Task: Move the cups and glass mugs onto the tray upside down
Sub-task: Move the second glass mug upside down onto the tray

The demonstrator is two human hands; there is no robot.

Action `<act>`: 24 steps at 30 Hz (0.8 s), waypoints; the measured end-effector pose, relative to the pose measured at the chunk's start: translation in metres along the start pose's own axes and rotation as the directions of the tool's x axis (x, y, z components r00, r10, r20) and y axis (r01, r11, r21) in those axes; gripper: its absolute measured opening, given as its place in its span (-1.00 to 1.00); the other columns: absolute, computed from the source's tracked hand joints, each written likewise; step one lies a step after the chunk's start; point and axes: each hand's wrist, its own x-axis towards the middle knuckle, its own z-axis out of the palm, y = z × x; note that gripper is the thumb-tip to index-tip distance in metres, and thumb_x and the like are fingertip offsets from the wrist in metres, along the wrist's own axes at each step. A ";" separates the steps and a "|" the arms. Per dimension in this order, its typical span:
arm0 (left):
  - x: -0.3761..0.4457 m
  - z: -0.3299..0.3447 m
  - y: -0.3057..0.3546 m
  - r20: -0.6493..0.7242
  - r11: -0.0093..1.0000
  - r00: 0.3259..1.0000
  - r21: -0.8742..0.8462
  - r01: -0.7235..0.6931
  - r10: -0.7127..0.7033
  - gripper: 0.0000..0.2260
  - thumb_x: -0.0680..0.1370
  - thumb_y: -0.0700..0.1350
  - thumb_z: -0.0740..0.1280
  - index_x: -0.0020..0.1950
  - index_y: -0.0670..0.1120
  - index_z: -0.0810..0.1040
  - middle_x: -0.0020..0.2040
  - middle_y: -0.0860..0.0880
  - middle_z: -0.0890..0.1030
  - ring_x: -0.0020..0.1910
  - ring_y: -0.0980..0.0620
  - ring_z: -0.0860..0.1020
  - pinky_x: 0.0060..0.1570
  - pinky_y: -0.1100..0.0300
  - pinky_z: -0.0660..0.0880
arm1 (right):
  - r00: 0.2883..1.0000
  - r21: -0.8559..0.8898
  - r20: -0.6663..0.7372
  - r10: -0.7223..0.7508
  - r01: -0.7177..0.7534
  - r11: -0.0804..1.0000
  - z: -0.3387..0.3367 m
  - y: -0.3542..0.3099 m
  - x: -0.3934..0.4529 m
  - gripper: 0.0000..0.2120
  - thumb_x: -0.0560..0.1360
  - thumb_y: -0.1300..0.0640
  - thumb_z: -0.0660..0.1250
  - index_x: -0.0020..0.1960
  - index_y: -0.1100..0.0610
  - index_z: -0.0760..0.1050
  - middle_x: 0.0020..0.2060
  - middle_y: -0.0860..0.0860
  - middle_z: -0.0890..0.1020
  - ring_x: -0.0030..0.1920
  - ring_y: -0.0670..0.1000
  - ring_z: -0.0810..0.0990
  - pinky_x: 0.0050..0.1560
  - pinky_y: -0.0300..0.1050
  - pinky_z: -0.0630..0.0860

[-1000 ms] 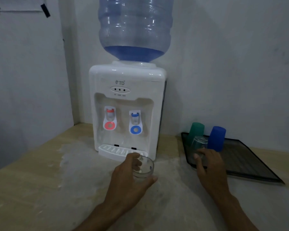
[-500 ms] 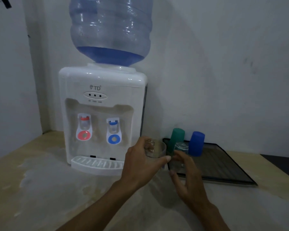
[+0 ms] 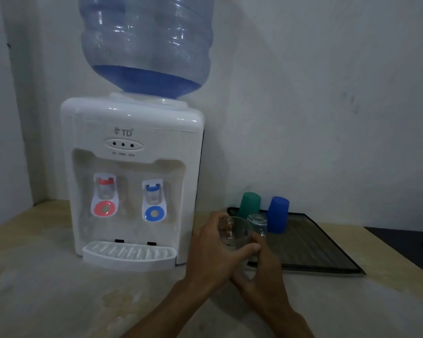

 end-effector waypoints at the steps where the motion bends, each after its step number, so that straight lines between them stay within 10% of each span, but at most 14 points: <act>1: 0.000 0.001 -0.001 0.017 1.000 1.000 -0.014 -0.005 0.005 -0.32 0.27 0.24 0.63 0.29 0.10 0.45 0.10 0.17 0.61 0.05 0.22 0.60 0.07 0.27 0.60 | 1.000 -0.017 -0.004 0.010 -0.010 1.000 -0.001 0.001 -0.001 -0.21 0.35 -0.10 0.59 0.47 0.11 0.37 0.24 -0.10 0.60 0.18 -0.18 0.60 0.13 -0.28 0.59; 9: 0.000 0.000 -0.009 0.141 0.995 0.986 -0.059 -0.076 0.084 -0.35 0.36 0.23 0.55 0.36 0.18 0.38 0.20 0.25 0.53 0.17 0.29 0.51 0.10 0.44 0.46 | 0.996 0.016 -0.090 0.021 -0.020 1.000 -0.010 0.004 0.002 -0.15 0.39 0.13 0.61 0.53 -0.17 0.25 0.25 -0.31 0.58 0.19 -0.21 0.62 0.13 -0.40 0.53; 15: -0.005 -0.001 -0.027 0.118 0.996 0.991 -0.065 0.064 -0.056 -0.38 0.36 0.32 0.51 0.34 0.24 0.37 0.17 0.34 0.49 0.15 0.34 0.49 0.05 0.46 0.46 | 0.977 0.118 -0.180 0.112 -0.092 0.989 -0.020 0.010 0.002 -0.23 0.39 -0.16 0.57 0.48 -0.17 0.27 0.25 -0.31 0.57 0.22 -0.19 0.62 0.19 -0.28 0.57; 24: -0.017 0.004 -0.061 0.219 0.960 0.942 0.176 0.219 -0.255 -0.28 0.45 0.27 0.46 0.51 0.05 0.33 0.43 0.07 0.43 0.34 0.07 0.45 0.37 0.05 0.46 | 0.955 0.098 -0.237 0.179 -0.160 0.982 -0.021 0.024 0.001 -0.20 0.35 0.14 0.63 0.38 -0.32 0.28 0.20 -0.43 0.55 0.20 -0.28 0.59 0.12 -0.47 0.49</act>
